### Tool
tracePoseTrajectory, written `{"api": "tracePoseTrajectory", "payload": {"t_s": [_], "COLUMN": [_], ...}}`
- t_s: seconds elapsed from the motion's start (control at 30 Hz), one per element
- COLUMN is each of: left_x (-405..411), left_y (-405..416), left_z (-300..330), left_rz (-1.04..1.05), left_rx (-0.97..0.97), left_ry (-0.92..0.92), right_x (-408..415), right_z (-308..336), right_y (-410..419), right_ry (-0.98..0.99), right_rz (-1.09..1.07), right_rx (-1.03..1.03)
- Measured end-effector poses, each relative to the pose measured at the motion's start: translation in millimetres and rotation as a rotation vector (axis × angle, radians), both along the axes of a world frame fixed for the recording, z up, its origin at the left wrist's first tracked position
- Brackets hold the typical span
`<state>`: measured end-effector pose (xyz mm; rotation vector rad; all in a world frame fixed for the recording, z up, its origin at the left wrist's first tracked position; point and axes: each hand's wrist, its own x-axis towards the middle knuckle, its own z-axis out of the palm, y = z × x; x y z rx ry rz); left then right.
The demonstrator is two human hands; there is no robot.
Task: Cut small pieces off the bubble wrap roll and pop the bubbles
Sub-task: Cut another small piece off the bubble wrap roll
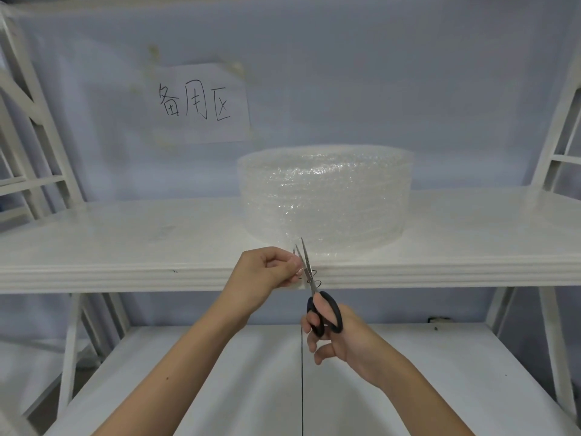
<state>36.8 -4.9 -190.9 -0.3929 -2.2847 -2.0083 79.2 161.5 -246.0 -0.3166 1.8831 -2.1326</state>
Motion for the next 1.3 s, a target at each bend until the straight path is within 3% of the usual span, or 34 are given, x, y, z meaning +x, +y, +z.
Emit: {"api": "tracePoseTrajectory", "payload": {"t_s": [1.03, 1.13, 1.3], "left_x": [14, 15, 11], "left_y": [-8, -11, -8], "left_z": [11, 18, 30], "left_rz": [-0.144, -0.17, -0.105], "left_rx": [-0.165, -0.132, 0.103], "left_ry": [0.079, 0.077, -0.041], "right_x": [-14, -13, -10], "right_z": [27, 27, 27], "right_y": [-5, -6, -8], "right_ry": [0.219, 0.229, 0.217], "right_rz": [-0.065, -0.07, -0.084], "right_rx": [0.076, 0.089, 0.093]}}
